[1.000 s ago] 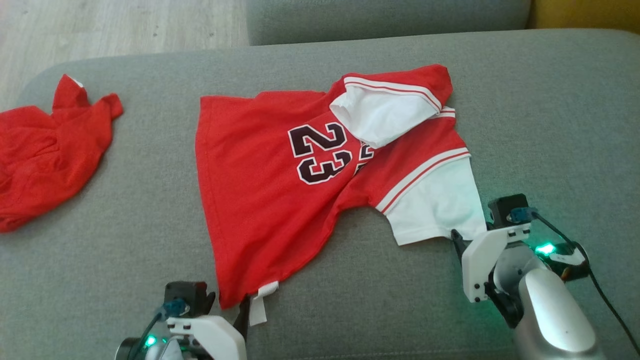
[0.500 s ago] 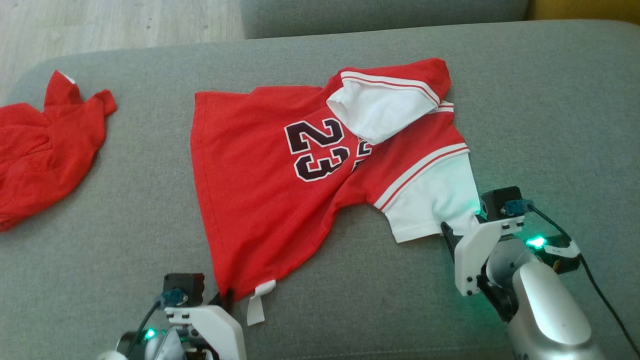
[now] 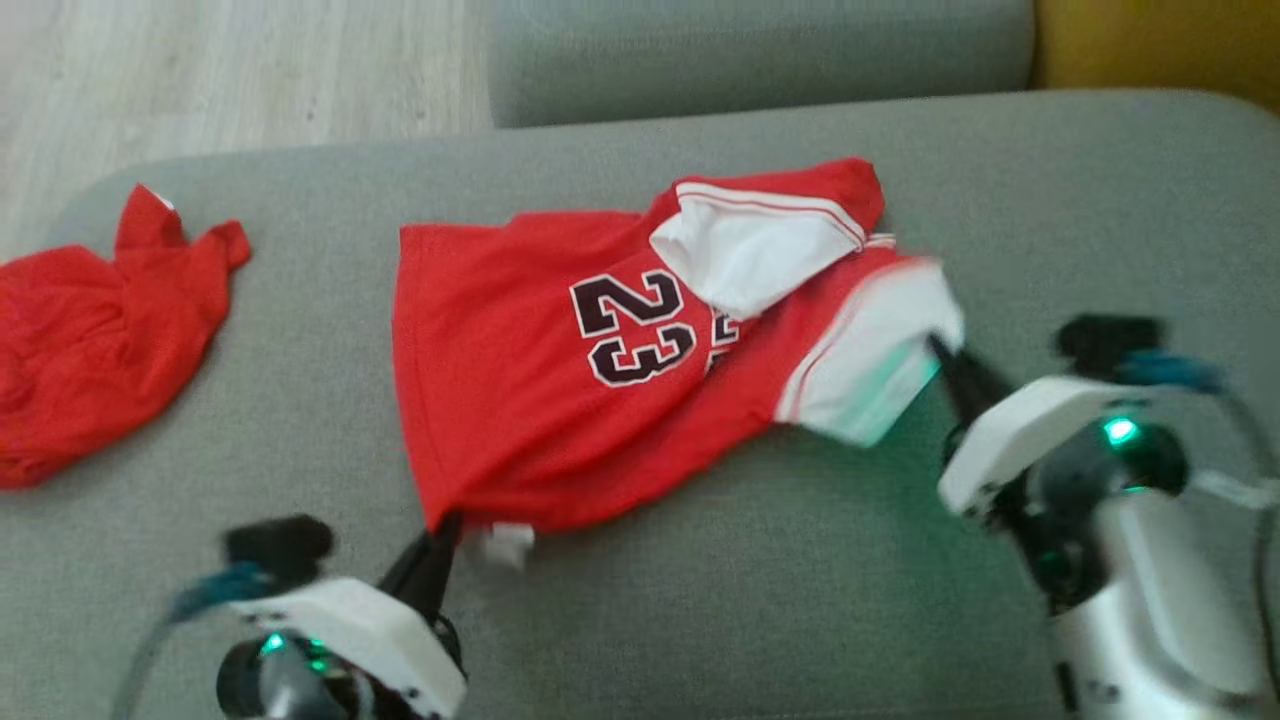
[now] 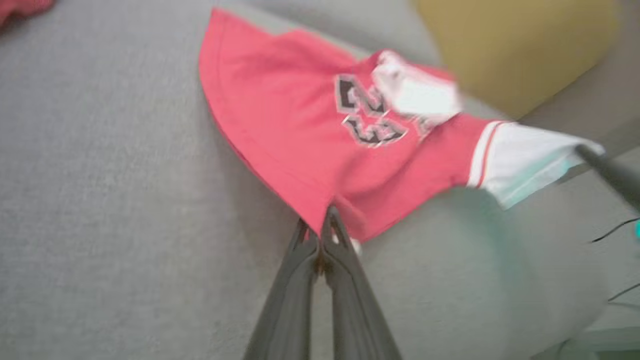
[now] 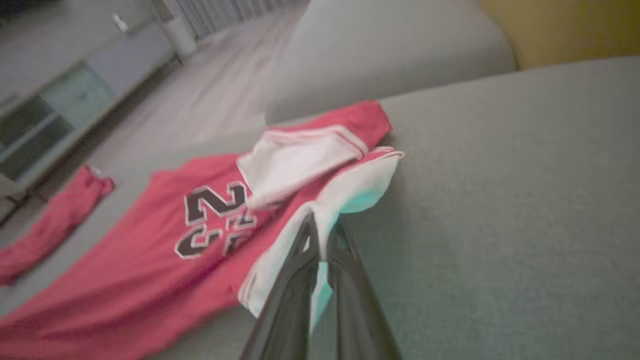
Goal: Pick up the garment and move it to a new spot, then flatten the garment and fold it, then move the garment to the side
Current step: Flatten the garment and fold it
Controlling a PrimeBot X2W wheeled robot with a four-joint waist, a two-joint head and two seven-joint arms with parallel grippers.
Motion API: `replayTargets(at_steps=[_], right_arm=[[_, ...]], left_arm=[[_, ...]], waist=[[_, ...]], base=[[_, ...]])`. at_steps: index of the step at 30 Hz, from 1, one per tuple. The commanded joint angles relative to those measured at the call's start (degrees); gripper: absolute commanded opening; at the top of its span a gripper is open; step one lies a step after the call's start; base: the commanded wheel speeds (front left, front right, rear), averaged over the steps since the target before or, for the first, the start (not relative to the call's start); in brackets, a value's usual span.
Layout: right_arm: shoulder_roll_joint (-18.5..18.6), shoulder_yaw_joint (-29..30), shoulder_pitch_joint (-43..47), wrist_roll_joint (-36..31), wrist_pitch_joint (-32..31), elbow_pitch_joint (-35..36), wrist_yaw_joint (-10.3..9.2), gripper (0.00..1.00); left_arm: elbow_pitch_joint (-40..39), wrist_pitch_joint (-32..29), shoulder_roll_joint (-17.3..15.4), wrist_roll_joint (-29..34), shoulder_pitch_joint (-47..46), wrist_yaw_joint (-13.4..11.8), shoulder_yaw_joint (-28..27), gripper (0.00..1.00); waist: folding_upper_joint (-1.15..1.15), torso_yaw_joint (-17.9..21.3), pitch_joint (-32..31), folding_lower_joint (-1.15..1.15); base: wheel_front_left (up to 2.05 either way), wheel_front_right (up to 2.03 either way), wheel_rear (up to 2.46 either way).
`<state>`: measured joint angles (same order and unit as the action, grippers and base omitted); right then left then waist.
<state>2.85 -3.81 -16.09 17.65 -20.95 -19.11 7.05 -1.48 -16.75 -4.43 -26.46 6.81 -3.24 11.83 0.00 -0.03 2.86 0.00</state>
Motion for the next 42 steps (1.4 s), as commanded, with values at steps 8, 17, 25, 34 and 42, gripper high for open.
replayTargets(at_steps=[8, 17, 25, 34, 42], right_arm=[[0.73, 9.18, 1.84, 15.91, -7.71, 31.96, 0.44, 0.00], [0.08, 19.52, -3.19, 24.24, -17.81, 51.66, 0.44, 0.00], [0.04, 23.45, -11.27, 24.59, -23.68, 51.89, 0.44, 0.00], [0.03, 17.97, -27.98, 15.93, -23.63, 34.82, 0.44, 0.00], [0.03, 13.15, -55.05, 6.32, -8.00, 8.12, 0.44, 0.00]], left_arm=[[-29.63, -6.98, -0.13, -19.24, 0.08, 3.47, -8.51, 0.00], [-48.44, -13.17, -1.89, -30.26, -6.17, 0.42, -14.03, 0.00], [-48.85, -18.05, -4.56, -32.90, -17.49, -3.87, -15.80, 0.00], [-28.56, -24.52, -11.24, -28.60, -39.94, -3.10, -10.35, 0.00], [1.94, -15.56, -10.86, -16.75, -67.72, 0.51, -5.67, 0.00]], waist=[[0.00, 1.21, -3.68, 0.00], [0.00, 2.54, -4.10, 0.00], [0.00, 2.98, -0.84, 0.00], [0.00, 1.87, 11.99, 0.00], [0.00, 0.70, 20.39, 0.00]], base=[[0.00, 0.00, 0.00], [0.00, 0.00, 0.00], [0.00, 0.00, 0.00], [0.00, 0.00, 0.00], [0.00, 0.00, 0.00]])
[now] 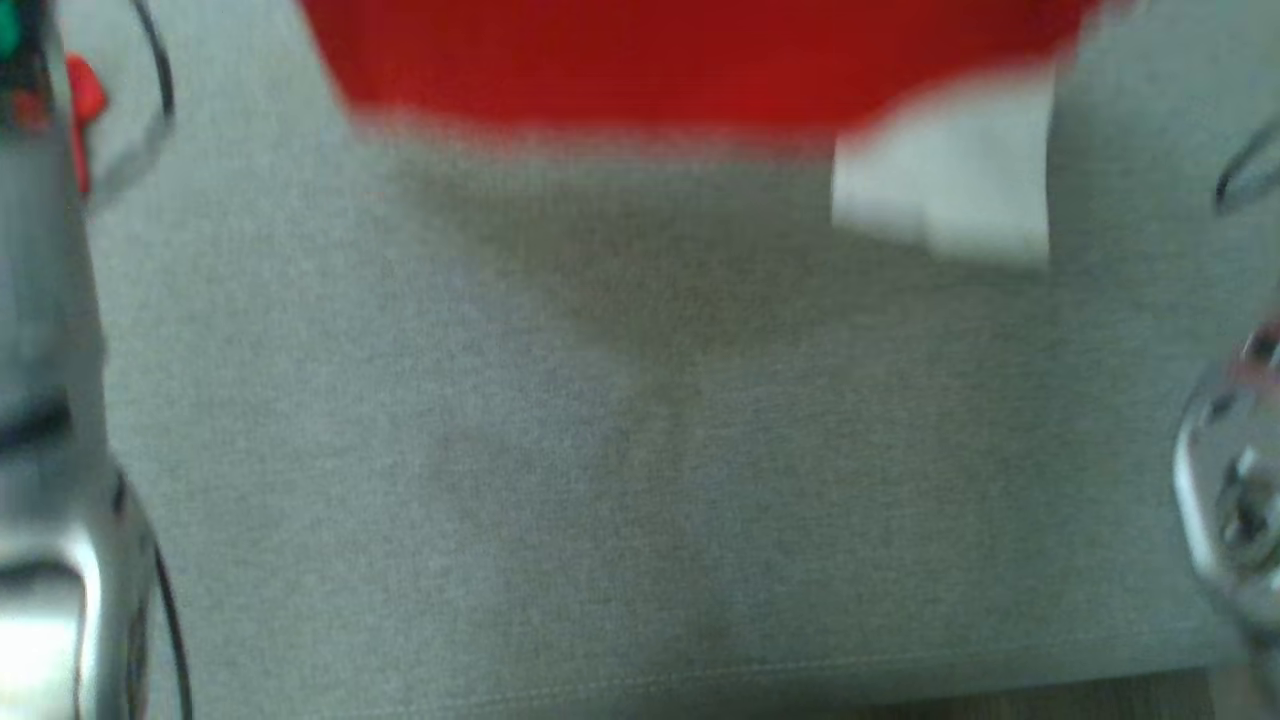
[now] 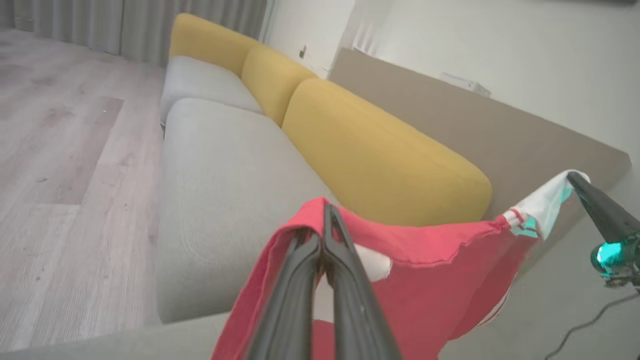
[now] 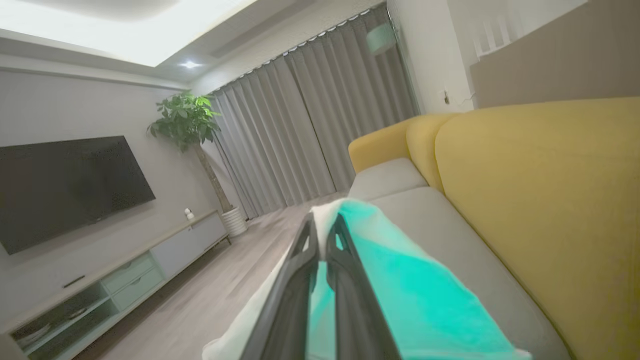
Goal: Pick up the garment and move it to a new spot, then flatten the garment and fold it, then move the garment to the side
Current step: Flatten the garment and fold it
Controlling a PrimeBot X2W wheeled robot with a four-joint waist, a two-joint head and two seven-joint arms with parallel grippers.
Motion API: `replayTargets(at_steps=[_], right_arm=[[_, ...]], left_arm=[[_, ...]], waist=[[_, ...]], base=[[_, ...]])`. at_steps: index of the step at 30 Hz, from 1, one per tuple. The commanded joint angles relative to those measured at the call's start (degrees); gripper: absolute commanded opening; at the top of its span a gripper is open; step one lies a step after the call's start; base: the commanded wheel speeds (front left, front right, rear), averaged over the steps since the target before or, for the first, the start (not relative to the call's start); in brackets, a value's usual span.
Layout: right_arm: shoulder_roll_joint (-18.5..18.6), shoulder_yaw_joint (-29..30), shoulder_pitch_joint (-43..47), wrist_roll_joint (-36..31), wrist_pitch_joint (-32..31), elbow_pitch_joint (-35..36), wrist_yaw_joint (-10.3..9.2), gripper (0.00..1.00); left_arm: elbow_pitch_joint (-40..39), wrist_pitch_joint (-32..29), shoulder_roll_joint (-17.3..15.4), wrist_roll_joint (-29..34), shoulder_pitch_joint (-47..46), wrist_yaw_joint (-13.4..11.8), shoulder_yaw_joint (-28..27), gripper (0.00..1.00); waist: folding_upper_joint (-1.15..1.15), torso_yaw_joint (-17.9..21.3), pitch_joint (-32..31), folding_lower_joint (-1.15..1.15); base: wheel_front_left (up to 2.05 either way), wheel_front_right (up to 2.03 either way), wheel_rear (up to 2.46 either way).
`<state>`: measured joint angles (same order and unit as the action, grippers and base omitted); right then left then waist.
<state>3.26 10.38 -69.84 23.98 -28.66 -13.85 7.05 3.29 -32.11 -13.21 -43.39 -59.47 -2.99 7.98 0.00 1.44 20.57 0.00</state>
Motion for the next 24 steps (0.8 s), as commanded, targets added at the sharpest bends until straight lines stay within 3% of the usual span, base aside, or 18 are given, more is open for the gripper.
replayTargets(at_steps=[1, 4, 5, 9, 16, 24], right_arm=[[-0.37, -1.20, -4.33, -0.73, 1.87, -0.60, 0.44, 0.00], [-0.38, -0.78, -12.63, -2.53, 9.31, -9.25, 0.44, 0.00], [-0.38, -0.87, -16.77, -1.90, 13.62, -13.76, 0.44, 0.00], [-0.38, -5.19, -17.21, 1.59, 18.60, -20.31, 0.44, 0.00], [-0.38, -11.89, 0.60, 7.90, 21.80, -21.36, 0.44, 0.00], [1.80, -13.39, 25.04, 11.35, 17.62, -9.35, 0.44, 0.00]], left_arm=[[0.58, 1.56, -1.50, 0.87, -4.47, 0.46, -1.86, 0.00], [9.22, 9.53, -0.44, 4.26, -12.80, 1.58, -2.03, 0.00], [14.37, 15.10, 0.70, 5.29, -16.95, 2.50, -2.50, 0.00], [23.61, 22.91, 2.05, 6.69, -18.10, 5.66, -1.56, 0.00], [33.85, 27.71, 2.21, 7.59, -5.06, 9.03, 2.42, 0.00], [28.81, 27.49, 0.20, 5.00, 11.64, 10.00, 3.95, 0.00]], waist=[[0.00, -0.88, 3.42, 0.00], [0.00, -1.16, 5.38, 0.00], [0.00, -1.15, 6.66, 0.00], [0.00, -0.87, 7.85, 0.00], [0.00, 0.31, 5.10, 0.00], [0.00, 0.86, 1.03, 0.00]], base=[[0.00, 0.00, 0.00], [0.00, 0.00, 0.00], [0.00, 0.00, 0.00], [0.00, 0.00, 0.00], [0.00, 0.00, 0.00], [0.00, 0.00, 0.00]])
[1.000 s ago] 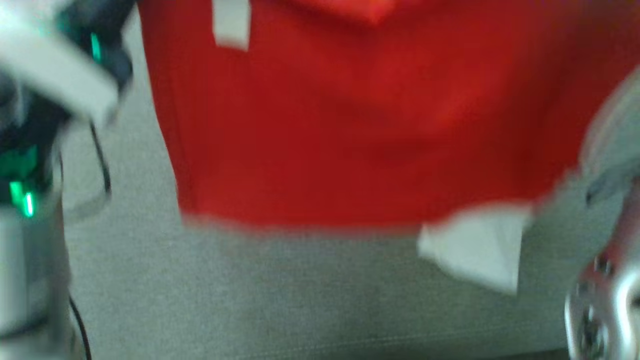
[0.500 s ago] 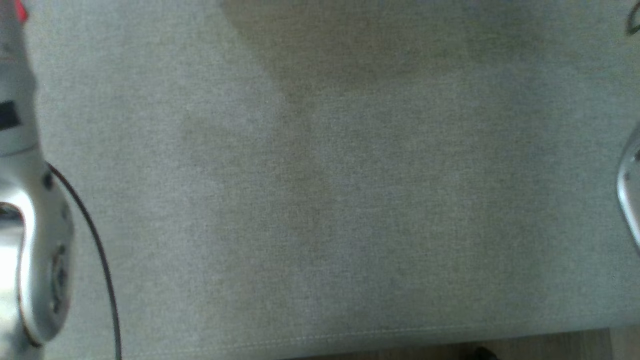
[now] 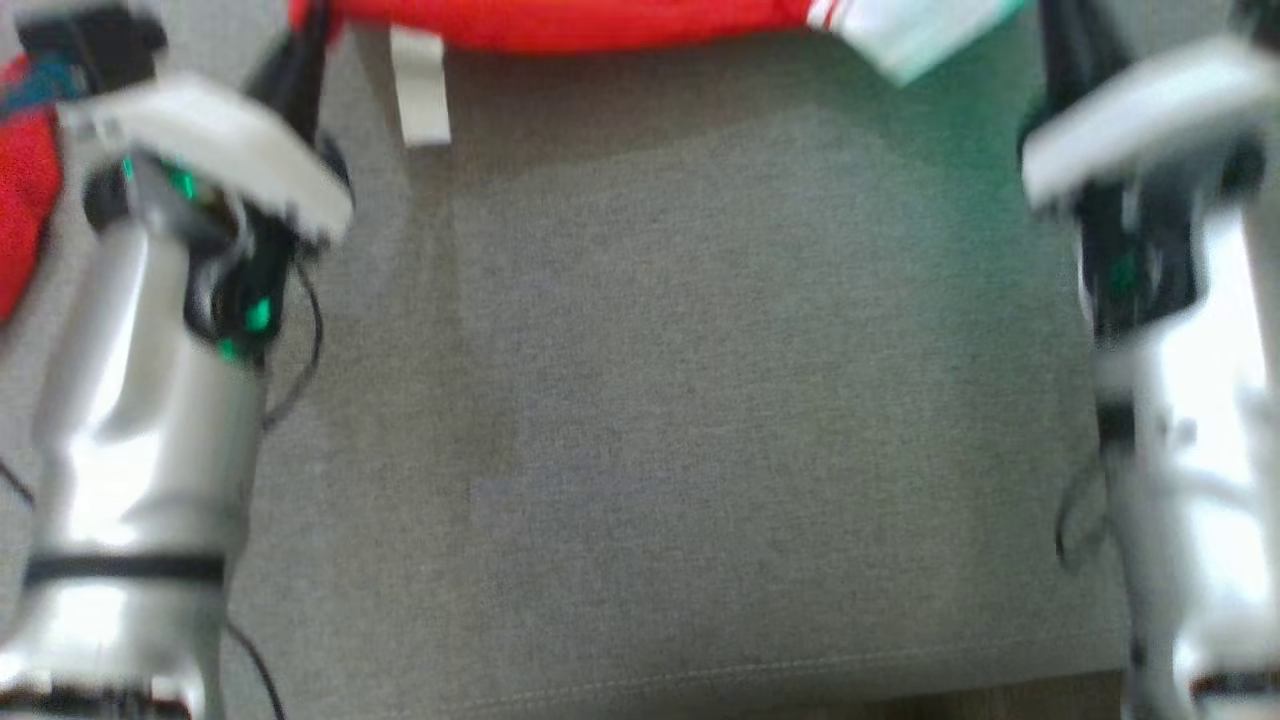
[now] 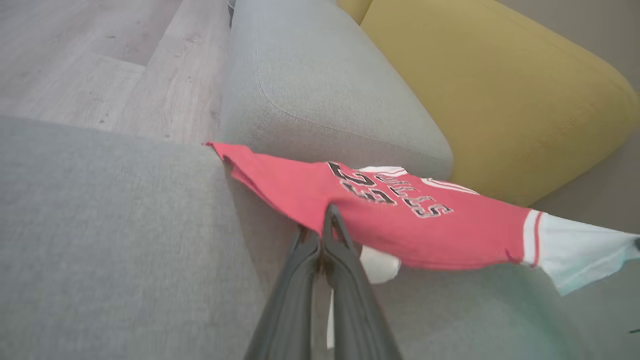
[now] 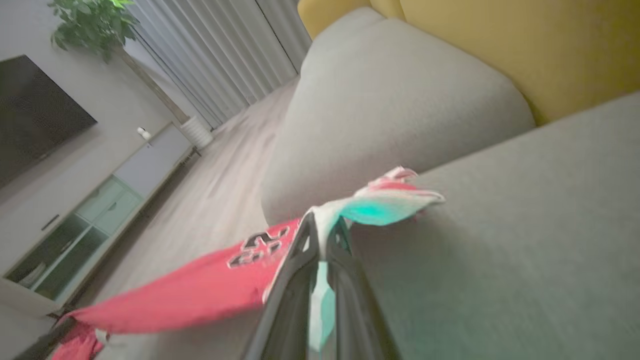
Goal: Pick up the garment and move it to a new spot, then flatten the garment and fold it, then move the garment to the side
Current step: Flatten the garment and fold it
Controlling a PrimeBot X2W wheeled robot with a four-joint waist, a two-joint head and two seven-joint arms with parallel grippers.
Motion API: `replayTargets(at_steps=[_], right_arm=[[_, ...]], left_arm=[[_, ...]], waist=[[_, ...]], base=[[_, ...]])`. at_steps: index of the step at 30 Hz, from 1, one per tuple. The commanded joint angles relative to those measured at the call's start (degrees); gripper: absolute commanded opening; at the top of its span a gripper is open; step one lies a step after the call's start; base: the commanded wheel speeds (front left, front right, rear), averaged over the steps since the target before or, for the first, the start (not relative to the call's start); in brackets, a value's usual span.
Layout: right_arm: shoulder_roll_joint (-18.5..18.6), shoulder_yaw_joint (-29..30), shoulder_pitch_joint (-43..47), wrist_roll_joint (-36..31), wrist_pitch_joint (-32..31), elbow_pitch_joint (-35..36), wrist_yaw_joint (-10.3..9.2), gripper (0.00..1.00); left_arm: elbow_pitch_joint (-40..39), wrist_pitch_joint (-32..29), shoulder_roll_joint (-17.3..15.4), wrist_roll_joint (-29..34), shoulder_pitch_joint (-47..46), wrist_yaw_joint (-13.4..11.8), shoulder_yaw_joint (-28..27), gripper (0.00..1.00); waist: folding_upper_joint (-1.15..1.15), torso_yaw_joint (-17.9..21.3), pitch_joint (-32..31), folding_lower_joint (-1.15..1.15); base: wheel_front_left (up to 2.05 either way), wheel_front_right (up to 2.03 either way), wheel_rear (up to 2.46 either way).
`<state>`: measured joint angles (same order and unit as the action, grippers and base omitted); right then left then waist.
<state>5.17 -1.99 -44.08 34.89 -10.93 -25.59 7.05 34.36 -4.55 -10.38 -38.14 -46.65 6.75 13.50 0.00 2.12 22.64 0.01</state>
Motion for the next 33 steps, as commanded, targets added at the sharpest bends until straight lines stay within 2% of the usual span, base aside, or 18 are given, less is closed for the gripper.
replayTargets(at_steps=[1, 4, 6, 13, 18, 21, 26, 33], right_arm=[[0.33, -1.11, 2.83, 0.65, -0.99, 4.38, 0.44, 0.00], [1.28, -0.48, 13.21, 1.28, -3.83, 10.00, 0.44, 0.00], [1.71, 0.16, 19.44, 1.22, -6.17, 14.07, 0.44, 0.00], [0.33, 6.09, 40.14, -0.31, -14.44, 29.55, 0.44, 0.00], [-1.65, 11.06, 53.77, -0.99, -19.28, 41.19, 0.44, 0.00], [-2.09, 12.90, 60.43, -1.76, -20.98, 46.62, 0.44, 0.00], [-2.26, 14.43, 62.82, -3.37, -21.96, 49.91, 0.44, 0.00], [-2.28, 11.65, 55.10, -6.58, -23.43, 47.96, 0.44, 0.00]], left_arm=[[-3.93, -0.54, -2.88, -1.00, 1.66, 0.29, -1.64, 0.00], [-9.85, -1.92, -3.46, -2.96, 11.55, -0.25, -2.00, 0.00], [-14.84, -2.72, -3.78, -3.80, 18.45, -1.58, -2.26, 0.00], [-33.96, -6.08, -2.86, -6.29, 39.82, -7.99, -2.04, 0.00], [-46.04, -7.59, -1.80, -7.78, 51.81, -12.68, -2.13, 0.00], [-51.14, -8.33, -1.88, -7.76, 57.55, -14.67, -1.75, 0.00], [-56.30, -9.24, -1.54, -8.29, 61.96, -16.78, -1.57, 0.00], [-56.38, -11.34, -1.68, -7.53, 58.64, -17.84, -0.51, 0.00]], waist=[[0.00, 0.30, -2.02, -0.01], [0.00, 0.52, -5.85, -0.01], [0.00, 0.49, -8.20, -0.01], [0.00, -0.98, -13.74, -0.01], [0.00, -1.98, -14.66, -0.01], [0.00, -2.16, -14.46, -0.01], [0.00, -1.73, -12.95, -0.01], [0.00, -2.16, -11.79, -0.01]], base=[[0.00, 0.00, 0.00], [0.00, 0.00, 0.00], [0.00, 0.00, 0.00], [0.00, 0.00, 0.00], [0.00, 0.00, 0.00], [0.00, 0.00, 0.00], [0.00, 0.00, 0.00], [0.00, 0.00, 0.00]])
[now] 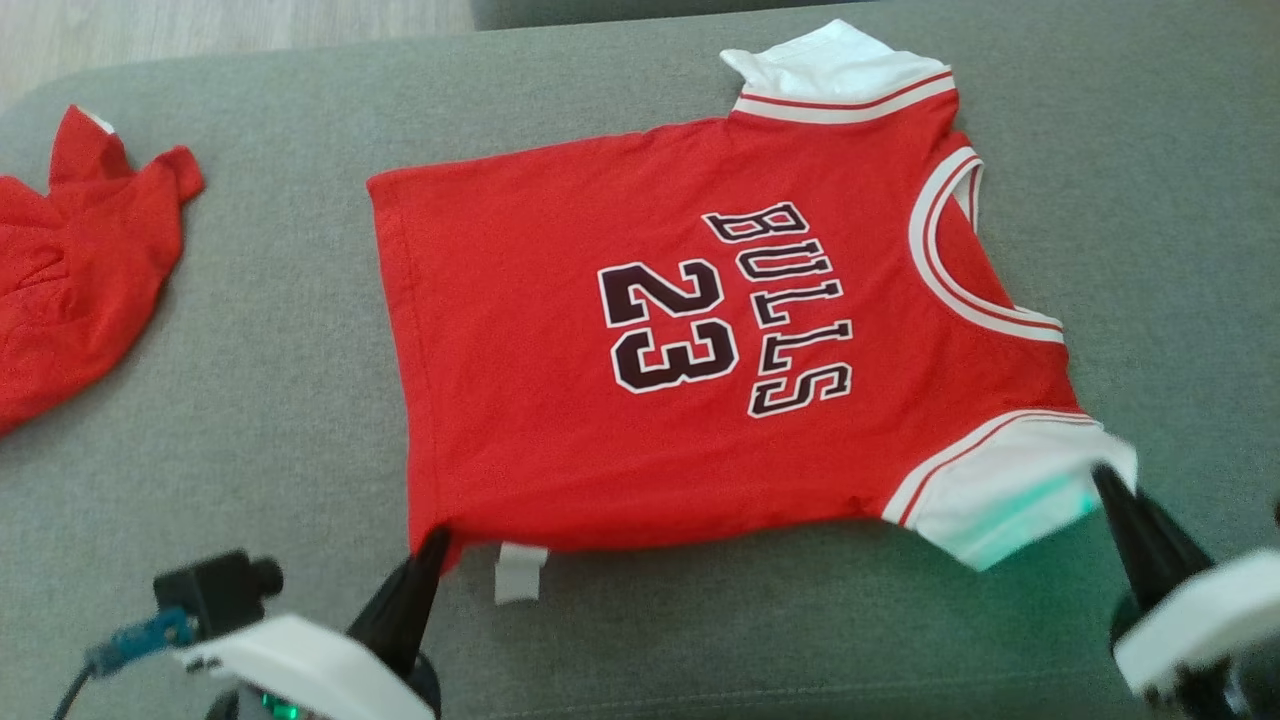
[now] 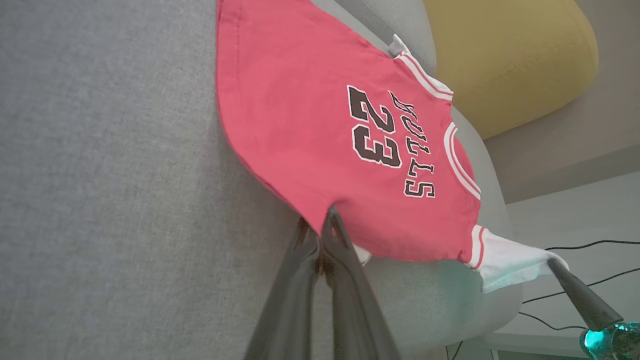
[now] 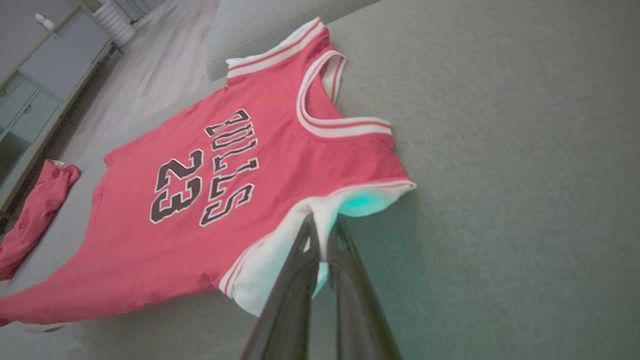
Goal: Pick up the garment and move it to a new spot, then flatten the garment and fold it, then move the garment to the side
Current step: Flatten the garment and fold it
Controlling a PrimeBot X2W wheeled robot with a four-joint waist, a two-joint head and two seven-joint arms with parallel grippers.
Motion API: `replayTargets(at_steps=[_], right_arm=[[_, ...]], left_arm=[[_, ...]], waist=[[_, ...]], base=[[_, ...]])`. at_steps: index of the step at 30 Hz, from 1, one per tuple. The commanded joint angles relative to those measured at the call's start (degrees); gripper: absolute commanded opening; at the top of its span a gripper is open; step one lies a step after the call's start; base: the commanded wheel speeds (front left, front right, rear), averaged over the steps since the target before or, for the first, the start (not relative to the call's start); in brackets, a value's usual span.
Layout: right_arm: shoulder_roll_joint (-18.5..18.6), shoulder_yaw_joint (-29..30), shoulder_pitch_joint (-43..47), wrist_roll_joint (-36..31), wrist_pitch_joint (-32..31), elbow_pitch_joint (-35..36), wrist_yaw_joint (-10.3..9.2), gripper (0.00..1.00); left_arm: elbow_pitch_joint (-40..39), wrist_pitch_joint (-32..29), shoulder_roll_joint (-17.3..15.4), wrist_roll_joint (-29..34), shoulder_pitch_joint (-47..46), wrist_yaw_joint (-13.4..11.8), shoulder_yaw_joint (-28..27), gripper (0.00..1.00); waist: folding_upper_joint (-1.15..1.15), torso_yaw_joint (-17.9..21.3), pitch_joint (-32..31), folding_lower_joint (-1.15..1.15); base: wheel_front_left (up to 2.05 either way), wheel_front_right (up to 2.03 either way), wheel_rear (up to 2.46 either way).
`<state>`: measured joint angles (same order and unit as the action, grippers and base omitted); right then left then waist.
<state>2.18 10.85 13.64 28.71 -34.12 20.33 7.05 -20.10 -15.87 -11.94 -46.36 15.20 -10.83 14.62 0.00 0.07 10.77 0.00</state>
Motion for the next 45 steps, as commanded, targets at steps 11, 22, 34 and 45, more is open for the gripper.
replayTargets(at_steps=[11, 22, 34, 45], right_arm=[[2.71, -3.25, -15.97, -4.34, -3.74, -4.57, 0.44, 0.00], [8.31, -7.07, -26.11, -5.74, -6.01, -13.07, 0.44, 0.00], [14.33, -14.45, -36.43, -7.24, -7.71, -23.78, 0.44, 0.00], [14.85, -18.14, -41.01, -9.01, -0.35, -31.19, 0.44, 1.00]], left_arm=[[-0.20, -7.30, -1.18, 0.68, -11.25, -2.70, -0.14, 0.00], [0.71, -18.35, -4.20, -1.97, -18.03, -6.57, -0.67, 0.00], [7.59, -27.67, -4.47, -4.70, -28.42, -12.83, -2.31, 0.00], [14.40, -27.18, -4.56, -3.54, -34.88, -11.22, -1.32, 1.00]], waist=[[0.00, -1.67, 1.34, 0.00], [0.00, -2.42, 2.40, 0.00], [0.00, -2.30, 4.29, 0.00], [0.00, -1.57, 5.19, 0.00]], base=[[0.00, 0.00, 0.00], [0.00, 0.00, 0.00], [0.00, 0.00, 0.00], [0.00, 0.00, 0.00]])
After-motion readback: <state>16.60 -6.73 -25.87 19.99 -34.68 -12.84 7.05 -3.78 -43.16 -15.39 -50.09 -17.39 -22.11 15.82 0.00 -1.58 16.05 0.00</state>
